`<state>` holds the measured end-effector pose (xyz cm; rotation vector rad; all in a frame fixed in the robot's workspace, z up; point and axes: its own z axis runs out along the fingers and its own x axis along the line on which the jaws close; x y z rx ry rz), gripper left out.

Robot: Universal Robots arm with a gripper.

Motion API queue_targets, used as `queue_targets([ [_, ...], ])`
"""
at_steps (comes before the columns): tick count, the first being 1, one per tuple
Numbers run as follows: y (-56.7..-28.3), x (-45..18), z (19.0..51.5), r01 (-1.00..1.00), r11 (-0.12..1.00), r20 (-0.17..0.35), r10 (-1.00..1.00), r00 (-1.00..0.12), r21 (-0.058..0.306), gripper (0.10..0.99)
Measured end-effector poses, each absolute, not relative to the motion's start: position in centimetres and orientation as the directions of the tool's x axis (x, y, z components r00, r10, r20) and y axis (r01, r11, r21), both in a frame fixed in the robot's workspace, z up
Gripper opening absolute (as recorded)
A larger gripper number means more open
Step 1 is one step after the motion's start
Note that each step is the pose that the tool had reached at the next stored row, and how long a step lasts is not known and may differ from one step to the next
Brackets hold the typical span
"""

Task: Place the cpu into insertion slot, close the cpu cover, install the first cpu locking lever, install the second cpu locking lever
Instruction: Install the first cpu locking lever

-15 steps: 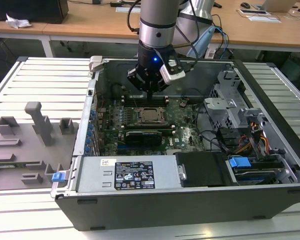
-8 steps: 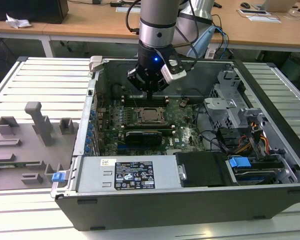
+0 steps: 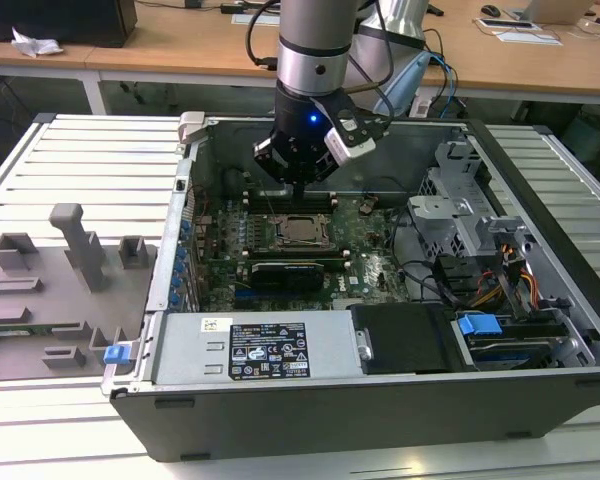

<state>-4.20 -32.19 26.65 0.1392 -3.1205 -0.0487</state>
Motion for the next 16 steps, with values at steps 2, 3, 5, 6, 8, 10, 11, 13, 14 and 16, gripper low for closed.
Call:
queue_targets([
  [2,-32.2,-4.3,26.6,-0.089,0.996,0.016,-0.089,-0.996,0.032,0.106],
  [3,-32.2,-4.3,26.6,-0.089,0.996,0.016,-0.089,-0.996,0.032,0.106],
  [5,-32.2,-4.3,26.6,-0.089,0.996,0.016,-0.089,-0.996,0.032,0.106],
  [6,-32.2,-4.3,26.6,-0.089,0.996,0.016,-0.089,-0.996,0.032,0.106],
  [8,-32.2,-4.6,26.6,-0.089,0.996,0.016,-0.089,-0.996,0.032,0.106],
  [10,-32.2,-4.8,26.6,-0.089,0.996,0.016,-0.089,-0.996,0.032,0.106],
  [11,-32.2,-4.9,26.6,-0.089,0.996,0.016,-0.089,-0.996,0.032,0.106],
  [13,-32.2,-5.1,26.6,-0.089,0.996,0.016,-0.089,-0.996,0.032,0.106],
  [14,-32.2,-5.2,26.6,-0.089,0.996,0.016,-0.089,-0.996,0.032,0.106],
  [16,-32.2,-5.3,26.6,-0.089,0.996,0.016,-0.089,-0.996,0.032,0.106],
])
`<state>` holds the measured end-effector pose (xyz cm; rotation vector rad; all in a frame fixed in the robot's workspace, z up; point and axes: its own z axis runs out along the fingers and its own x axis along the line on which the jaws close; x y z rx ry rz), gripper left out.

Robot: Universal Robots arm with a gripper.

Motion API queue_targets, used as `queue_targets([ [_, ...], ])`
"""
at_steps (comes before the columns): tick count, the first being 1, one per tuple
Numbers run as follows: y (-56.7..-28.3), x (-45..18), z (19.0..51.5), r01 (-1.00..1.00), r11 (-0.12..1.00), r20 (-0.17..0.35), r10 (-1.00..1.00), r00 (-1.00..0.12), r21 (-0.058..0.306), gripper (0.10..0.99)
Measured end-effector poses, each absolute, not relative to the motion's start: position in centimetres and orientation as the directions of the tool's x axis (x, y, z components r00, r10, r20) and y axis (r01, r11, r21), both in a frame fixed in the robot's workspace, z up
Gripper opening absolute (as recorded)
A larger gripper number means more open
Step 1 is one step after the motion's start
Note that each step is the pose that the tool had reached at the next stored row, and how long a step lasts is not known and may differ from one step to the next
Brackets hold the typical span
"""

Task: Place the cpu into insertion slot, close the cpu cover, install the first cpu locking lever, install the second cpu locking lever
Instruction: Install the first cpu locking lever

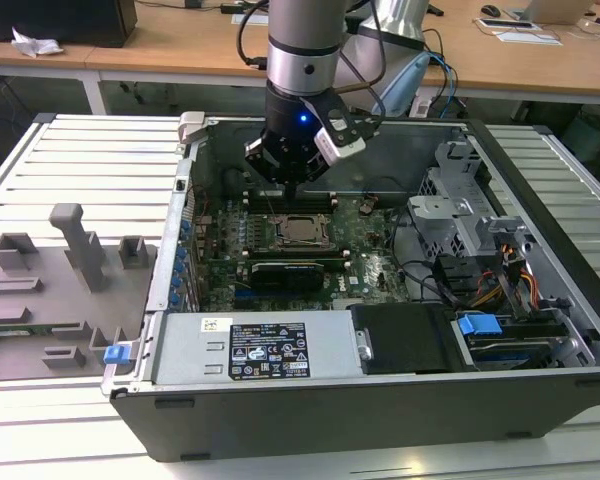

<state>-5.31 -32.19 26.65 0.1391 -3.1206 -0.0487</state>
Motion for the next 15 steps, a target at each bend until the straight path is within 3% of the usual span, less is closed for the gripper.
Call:
queue_targets([
  [15,-32.2,-6.5,26.6,-0.089,0.996,0.016,-0.089,-0.996,0.032,0.106],
])
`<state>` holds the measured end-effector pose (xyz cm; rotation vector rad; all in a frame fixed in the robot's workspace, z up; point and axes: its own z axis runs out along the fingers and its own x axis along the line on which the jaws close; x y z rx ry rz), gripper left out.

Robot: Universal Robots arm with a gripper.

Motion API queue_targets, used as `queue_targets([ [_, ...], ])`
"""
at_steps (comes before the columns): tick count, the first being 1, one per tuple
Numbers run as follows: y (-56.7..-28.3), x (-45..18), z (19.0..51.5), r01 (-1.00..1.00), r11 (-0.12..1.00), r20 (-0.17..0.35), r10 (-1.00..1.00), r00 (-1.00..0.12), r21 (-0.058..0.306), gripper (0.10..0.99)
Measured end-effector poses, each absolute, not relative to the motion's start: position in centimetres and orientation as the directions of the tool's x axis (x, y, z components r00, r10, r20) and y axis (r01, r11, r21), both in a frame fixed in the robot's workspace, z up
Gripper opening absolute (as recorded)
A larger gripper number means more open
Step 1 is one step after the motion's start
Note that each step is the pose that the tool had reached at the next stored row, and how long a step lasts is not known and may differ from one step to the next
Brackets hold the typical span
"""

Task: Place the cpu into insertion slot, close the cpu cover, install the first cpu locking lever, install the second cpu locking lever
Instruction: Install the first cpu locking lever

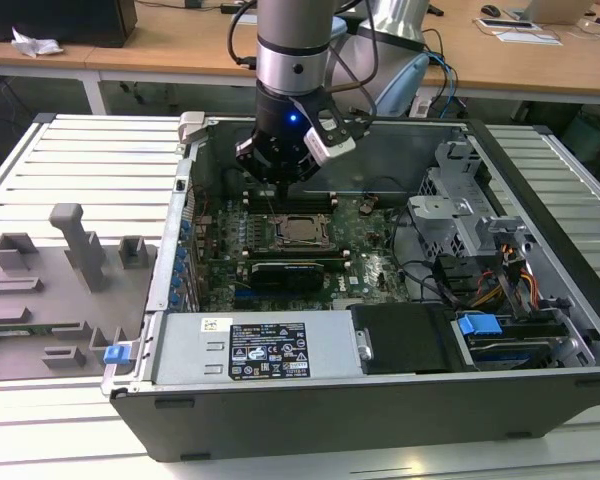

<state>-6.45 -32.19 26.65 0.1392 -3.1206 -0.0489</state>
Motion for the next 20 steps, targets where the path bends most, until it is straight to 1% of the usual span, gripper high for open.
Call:
queue_targets([
  [20,-32.2,-8.2,26.6,-0.088,0.996,0.016,-0.089,-0.996,0.032,0.106],
])
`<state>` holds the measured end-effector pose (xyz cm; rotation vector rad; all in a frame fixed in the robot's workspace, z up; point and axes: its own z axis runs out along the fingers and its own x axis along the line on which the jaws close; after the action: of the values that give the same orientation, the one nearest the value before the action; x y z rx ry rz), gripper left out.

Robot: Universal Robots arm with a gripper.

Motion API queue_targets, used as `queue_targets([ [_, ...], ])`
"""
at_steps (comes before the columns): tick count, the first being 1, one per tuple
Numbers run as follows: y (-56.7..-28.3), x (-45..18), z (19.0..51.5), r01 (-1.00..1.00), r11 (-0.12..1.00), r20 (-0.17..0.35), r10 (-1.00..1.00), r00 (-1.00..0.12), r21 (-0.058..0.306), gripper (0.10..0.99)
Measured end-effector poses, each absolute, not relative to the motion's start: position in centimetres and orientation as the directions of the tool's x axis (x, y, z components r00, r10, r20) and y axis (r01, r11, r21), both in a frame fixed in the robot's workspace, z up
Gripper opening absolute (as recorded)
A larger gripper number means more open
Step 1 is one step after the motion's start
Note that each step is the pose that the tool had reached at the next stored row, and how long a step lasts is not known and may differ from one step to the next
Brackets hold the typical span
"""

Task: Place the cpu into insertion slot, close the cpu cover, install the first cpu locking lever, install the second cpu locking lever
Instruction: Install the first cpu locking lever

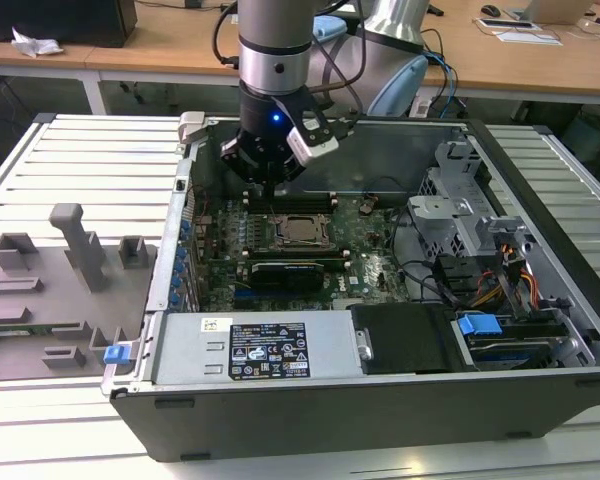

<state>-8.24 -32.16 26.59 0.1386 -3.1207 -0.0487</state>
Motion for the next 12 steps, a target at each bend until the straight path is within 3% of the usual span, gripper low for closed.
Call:
queue_targets([
  [12,-32.16,-8.77,26.53,-0.088,0.996,0.016,-0.089,-0.996,0.032,0.106],
])
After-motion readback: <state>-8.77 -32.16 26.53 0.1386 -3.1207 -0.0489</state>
